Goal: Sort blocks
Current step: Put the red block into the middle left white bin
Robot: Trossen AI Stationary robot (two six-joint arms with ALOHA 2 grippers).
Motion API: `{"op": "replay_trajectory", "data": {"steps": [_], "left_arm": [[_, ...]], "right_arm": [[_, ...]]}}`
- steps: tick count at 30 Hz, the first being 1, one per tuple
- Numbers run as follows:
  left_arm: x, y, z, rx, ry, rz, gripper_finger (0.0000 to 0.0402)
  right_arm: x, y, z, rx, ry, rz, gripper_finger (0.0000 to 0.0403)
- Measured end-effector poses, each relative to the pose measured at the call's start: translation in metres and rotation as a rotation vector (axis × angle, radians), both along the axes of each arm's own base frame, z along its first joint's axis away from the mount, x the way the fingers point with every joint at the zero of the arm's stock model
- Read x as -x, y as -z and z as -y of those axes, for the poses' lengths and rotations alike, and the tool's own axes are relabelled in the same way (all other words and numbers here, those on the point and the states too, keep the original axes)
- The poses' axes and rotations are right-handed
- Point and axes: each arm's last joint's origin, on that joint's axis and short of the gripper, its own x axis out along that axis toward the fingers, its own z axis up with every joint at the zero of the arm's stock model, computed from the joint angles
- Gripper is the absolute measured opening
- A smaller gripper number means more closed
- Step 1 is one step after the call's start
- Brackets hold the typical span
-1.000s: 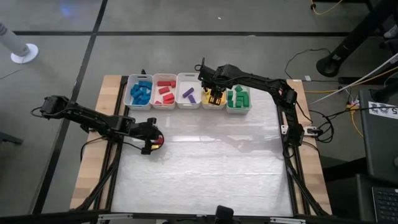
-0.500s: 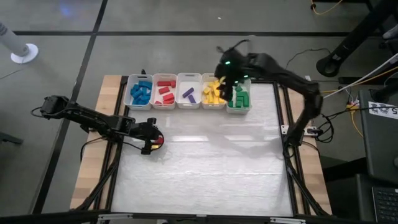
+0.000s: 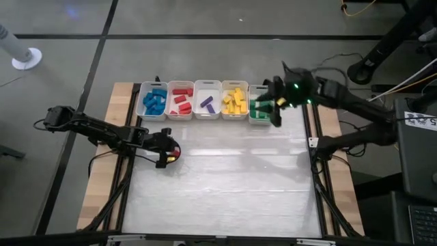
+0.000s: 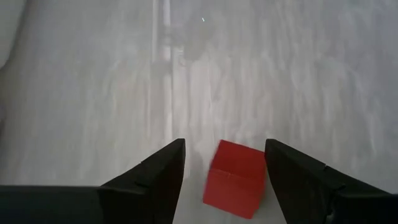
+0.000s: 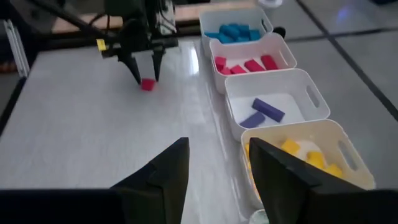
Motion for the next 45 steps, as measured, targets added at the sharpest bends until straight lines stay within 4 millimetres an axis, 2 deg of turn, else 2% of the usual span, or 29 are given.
{"op": "replay_trajectory", "data": {"steps": [5,10,16,24,28,30,34,39,45], "left_arm": [[0.000,0.000,0.001,0.026,0.031,-0.004,0.0210],[-0.001,0.002,0.001,0.025,0.031,-0.015,0.0210],[-0.005,0.011,0.002,0.020,0.032,-0.058,0.0210],[-0.009,0.017,0.002,0.017,0.031,-0.080,0.0209],[-0.009,0.017,0.002,0.020,0.033,-0.081,0.0186],[-0.009,0.017,0.002,0.023,0.036,-0.082,0.0164],[-0.009,0.017,0.002,0.021,0.033,-0.079,0.0121],[-0.010,0.016,0.002,0.028,0.013,-0.067,0.0121],[-0.018,0.010,0.001,0.045,-0.046,0.032,0.0121]], "right_arm": [[0.024,0.038,-0.014,-0.035,0.025,0.136,0.0170],[0.042,0.087,-0.019,-0.089,0.067,0.241,0.0170],[0.053,0.145,-0.023,-0.158,0.101,0.299,0.0170],[0.062,0.205,-0.027,-0.174,0.078,0.442,0.0170],[0.075,0.234,-0.031,-0.197,0.080,0.539,0.0170],[0.082,0.244,-0.033,-0.201,0.076,0.582,0.0170],[0.081,0.243,-0.034,-0.219,0.054,0.585,0.0170],[0.082,0.241,-0.034,-0.200,0.023,0.606,0.0170],[0.082,0.238,-0.034,-0.183,0.019,0.635,0.0170]]}}
